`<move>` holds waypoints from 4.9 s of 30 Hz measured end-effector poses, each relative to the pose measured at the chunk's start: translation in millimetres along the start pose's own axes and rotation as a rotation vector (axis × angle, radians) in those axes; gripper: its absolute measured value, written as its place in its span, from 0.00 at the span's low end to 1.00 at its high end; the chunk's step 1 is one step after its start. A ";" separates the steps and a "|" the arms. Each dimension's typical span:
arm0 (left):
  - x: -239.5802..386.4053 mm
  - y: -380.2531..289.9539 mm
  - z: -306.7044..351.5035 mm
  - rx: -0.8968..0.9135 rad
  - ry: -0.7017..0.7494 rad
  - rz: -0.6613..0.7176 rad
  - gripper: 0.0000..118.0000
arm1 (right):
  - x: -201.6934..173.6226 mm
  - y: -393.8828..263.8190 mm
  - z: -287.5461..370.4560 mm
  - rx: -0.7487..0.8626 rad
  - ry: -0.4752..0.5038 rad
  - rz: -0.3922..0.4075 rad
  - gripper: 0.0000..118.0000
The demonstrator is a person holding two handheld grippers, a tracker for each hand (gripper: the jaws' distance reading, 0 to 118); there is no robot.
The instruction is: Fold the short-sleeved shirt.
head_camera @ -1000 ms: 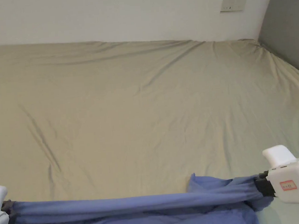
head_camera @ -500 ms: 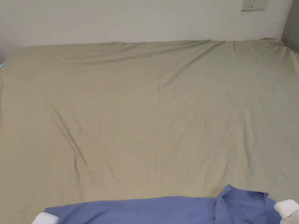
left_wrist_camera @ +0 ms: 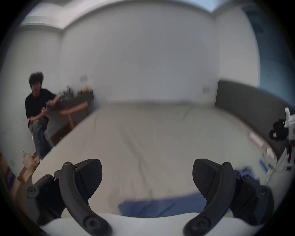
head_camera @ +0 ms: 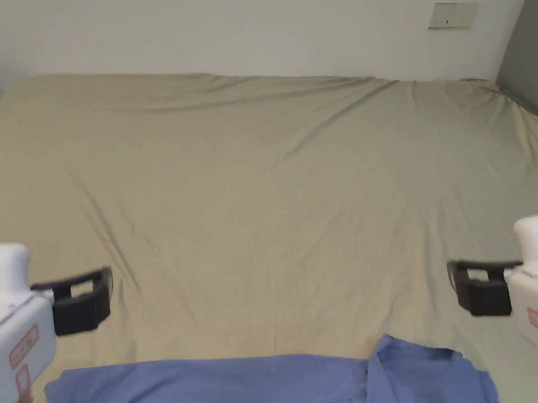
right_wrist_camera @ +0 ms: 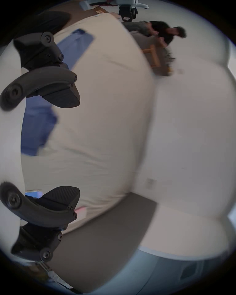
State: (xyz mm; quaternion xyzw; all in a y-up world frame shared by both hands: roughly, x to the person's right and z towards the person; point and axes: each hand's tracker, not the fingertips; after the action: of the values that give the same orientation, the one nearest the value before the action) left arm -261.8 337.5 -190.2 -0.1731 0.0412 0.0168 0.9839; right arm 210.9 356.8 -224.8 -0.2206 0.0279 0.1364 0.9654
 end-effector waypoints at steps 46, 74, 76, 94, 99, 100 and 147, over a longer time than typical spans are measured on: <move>-194.0 -231.3 -102.9 -0.710 -0.546 1.107 0.97 | -56.8 -0.4 17.3 0.040 0.037 0.015 0.01; -91.9 -124.3 -90.1 -0.597 -0.127 0.089 0.08 | -66.6 27.6 40.8 0.077 0.076 -0.018 0.01; -108.1 -115.8 -87.0 -0.598 -0.059 0.071 0.08 | -64.7 26.8 40.8 0.081 0.076 -0.022 0.01; -6.0 -99.3 -81.8 -0.676 -0.112 0.090 0.09 | -57.0 16.2 38.4 0.096 0.115 -0.047 0.01; 66.0 -142.1 -110.9 -0.752 -0.071 -0.064 0.09 | -49.2 12.2 41.5 0.098 0.101 -0.063 0.01; 74.1 -148.5 -115.7 -0.765 -0.080 -0.054 0.09 | -48.1 11.7 42.0 0.098 0.096 -0.064 0.01; 62.7 -147.5 -67.6 -0.428 -0.467 0.394 0.00 | -55.3 14.1 40.9 0.073 0.111 -0.035 0.01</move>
State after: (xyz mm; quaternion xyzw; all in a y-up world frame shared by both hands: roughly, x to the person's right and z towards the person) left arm -197.5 177.0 -208.9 -0.3553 -0.1561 0.2530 0.8862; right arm 153.6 372.9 -187.6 -0.1931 0.0827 0.1059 0.9719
